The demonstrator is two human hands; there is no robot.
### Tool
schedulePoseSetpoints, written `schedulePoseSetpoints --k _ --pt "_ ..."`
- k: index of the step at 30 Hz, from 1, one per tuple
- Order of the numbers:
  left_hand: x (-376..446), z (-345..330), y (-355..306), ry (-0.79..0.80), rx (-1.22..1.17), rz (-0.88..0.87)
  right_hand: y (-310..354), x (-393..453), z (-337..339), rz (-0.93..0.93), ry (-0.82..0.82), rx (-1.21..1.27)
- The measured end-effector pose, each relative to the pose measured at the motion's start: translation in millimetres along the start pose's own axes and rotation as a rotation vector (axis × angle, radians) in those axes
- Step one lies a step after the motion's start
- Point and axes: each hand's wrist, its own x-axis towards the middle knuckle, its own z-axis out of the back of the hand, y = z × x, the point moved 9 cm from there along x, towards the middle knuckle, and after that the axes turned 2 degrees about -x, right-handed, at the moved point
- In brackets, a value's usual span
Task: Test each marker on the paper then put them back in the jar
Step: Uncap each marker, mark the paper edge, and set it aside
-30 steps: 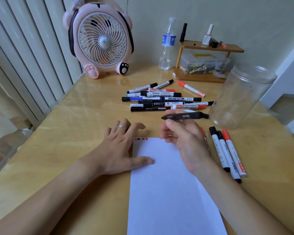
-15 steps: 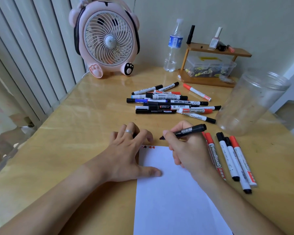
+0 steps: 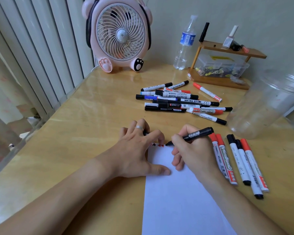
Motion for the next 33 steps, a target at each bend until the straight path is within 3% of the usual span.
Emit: schedulePoseSetpoints --k 33 --pt "1.9 -0.8 1.4 0.008 0.021 0.006 -2.4 3.3 -2.4 0.01 -0.001 -0.027"
